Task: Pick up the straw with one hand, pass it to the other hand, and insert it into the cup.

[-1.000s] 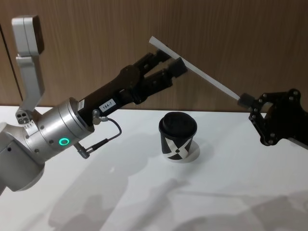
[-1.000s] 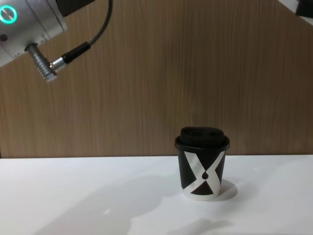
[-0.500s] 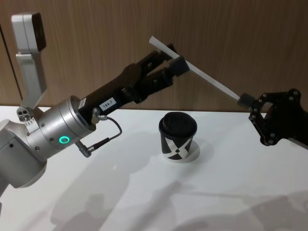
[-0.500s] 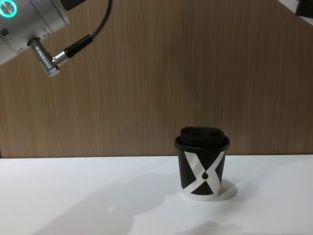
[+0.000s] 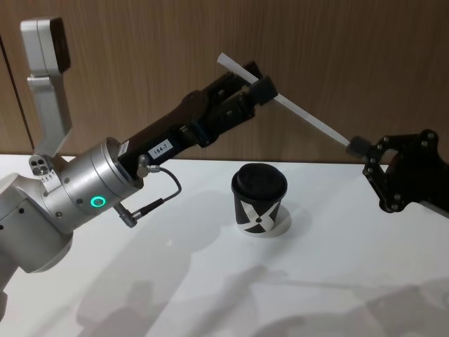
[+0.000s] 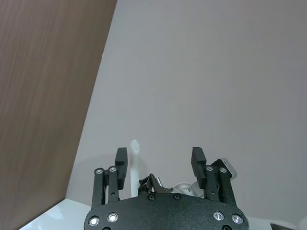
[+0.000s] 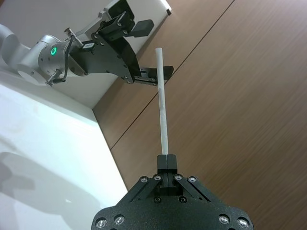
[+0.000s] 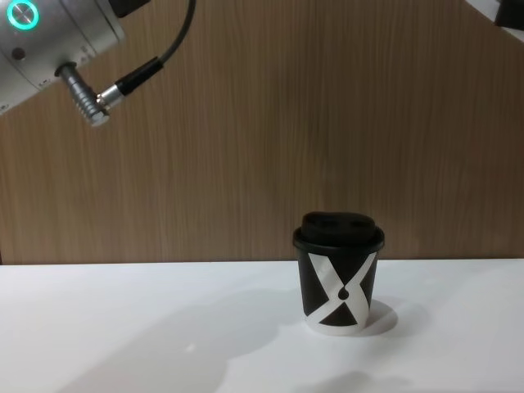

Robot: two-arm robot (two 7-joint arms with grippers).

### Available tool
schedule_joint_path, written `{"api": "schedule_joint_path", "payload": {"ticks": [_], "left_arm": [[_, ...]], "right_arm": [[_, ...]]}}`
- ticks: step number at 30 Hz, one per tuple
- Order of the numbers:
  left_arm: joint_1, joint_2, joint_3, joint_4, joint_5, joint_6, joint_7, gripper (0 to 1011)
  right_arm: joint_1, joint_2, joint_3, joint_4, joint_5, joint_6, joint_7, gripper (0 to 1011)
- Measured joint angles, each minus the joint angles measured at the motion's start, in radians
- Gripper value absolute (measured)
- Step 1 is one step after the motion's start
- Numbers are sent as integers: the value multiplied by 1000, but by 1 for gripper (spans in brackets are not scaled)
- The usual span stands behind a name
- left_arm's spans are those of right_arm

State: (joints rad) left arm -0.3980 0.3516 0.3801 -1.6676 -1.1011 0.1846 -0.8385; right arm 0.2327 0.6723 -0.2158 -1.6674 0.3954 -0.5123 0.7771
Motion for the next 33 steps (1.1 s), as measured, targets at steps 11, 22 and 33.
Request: {"api": "schedule_joint_path", "payload": {"ticks": [11, 22, 33], "left_arm": [[-3, -1, 3, 3, -2, -3, 2, 541], [-4, -2, 4, 5, -3, -4, 4, 191], [-5, -2, 5, 5, -4, -5, 4, 44]], "right_arm": [[0, 0, 0, 0, 0, 0, 0, 0], [0, 0, 0, 0, 0, 0, 0, 0], [0, 0, 0, 0, 0, 0, 0, 61]]}}
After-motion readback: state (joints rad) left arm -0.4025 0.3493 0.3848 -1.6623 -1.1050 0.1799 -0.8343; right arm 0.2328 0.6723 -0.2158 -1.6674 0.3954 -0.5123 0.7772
